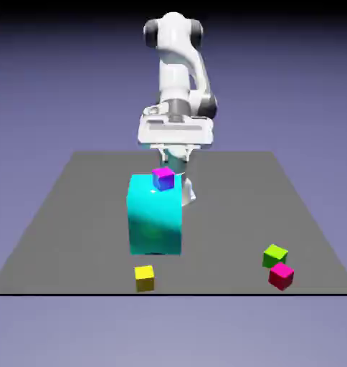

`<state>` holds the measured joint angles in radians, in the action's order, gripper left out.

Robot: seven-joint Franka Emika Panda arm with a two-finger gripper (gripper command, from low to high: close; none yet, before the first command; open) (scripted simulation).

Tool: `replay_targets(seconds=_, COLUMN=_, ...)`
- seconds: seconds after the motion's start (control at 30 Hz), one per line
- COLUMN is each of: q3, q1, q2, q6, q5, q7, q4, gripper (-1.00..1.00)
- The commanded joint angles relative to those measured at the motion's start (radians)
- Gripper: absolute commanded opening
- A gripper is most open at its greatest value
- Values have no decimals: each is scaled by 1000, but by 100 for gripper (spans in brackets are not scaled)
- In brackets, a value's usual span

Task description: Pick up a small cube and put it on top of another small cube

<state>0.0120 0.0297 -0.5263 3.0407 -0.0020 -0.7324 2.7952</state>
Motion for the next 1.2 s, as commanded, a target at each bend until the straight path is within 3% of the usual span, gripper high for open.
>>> replay_targets(seconds=0.0, q3=10, q1=15, q2=36, q6=3, q5=-2, q7=7, q4=-12, gripper=0)
replay_targets(seconds=0.77, q3=234, q1=345, q2=849, q6=71, q5=-39, q7=168, q4=-287, gripper=0)
replay_targets(seconds=1.03, q3=128, q1=453, q2=1070, q6=193, q5=-53, q7=157, q4=-390, gripper=0)
replay_targets(seconds=1.07, q3=128, q1=453, q2=1070, q6=193, q5=-53, q7=157, q4=-390, gripper=-100)
replay_targets(seconds=1.17, q3=163, q1=418, q2=998, q6=153, q5=-48, q7=160, q4=-357, gripper=-100)
